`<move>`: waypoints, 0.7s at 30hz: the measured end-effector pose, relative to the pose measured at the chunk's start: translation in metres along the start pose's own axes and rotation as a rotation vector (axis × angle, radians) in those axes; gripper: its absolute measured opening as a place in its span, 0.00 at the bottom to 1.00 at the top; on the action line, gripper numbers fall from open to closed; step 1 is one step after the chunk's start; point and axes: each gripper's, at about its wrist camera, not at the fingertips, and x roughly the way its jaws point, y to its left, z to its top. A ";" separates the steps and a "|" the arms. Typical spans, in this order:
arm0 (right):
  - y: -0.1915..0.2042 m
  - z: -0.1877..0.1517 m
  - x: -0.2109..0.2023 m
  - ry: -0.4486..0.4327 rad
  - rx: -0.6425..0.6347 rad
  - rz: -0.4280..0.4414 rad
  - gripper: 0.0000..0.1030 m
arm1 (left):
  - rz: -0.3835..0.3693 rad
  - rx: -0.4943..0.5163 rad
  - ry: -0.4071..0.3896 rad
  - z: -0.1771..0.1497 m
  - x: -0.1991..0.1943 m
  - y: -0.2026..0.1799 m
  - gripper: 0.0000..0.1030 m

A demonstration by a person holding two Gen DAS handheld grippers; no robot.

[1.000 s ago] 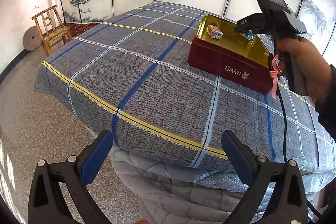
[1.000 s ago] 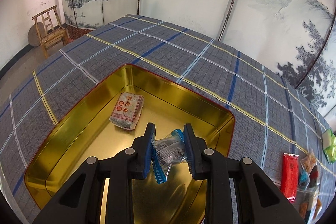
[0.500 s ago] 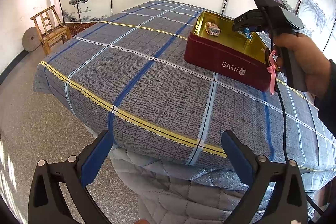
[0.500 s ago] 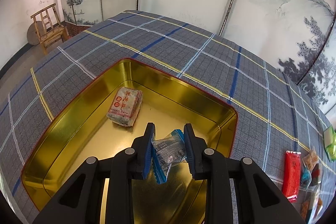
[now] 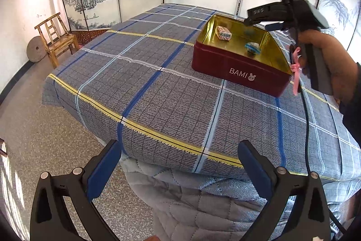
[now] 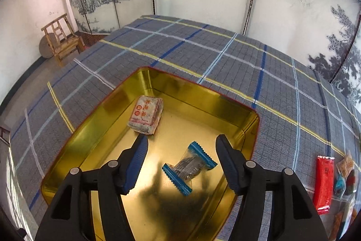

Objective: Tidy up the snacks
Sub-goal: 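Carry the blue-ended candy into the tin and open the right gripper, then grasp the red snack wrapper with the left gripper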

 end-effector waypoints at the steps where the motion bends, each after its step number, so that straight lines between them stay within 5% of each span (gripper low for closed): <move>1: -0.009 0.000 -0.014 -0.041 0.016 0.022 0.63 | 0.000 0.009 -0.004 0.001 -0.002 -0.003 0.99; 6: -0.085 -0.021 -0.078 -0.195 0.130 -0.039 0.85 | -0.022 0.066 -0.037 0.014 -0.007 -0.027 0.99; 12: -0.227 -0.098 -0.135 -0.275 0.324 -0.277 0.87 | -0.124 0.186 -0.068 0.040 -0.004 -0.092 0.99; 16: -0.329 -0.165 -0.165 -0.253 0.492 -0.453 0.90 | -0.216 0.270 -0.062 0.056 0.006 -0.156 0.99; 21: -0.421 -0.245 -0.200 -0.246 0.715 -0.540 0.90 | -0.262 0.359 -0.069 0.079 0.026 -0.248 0.99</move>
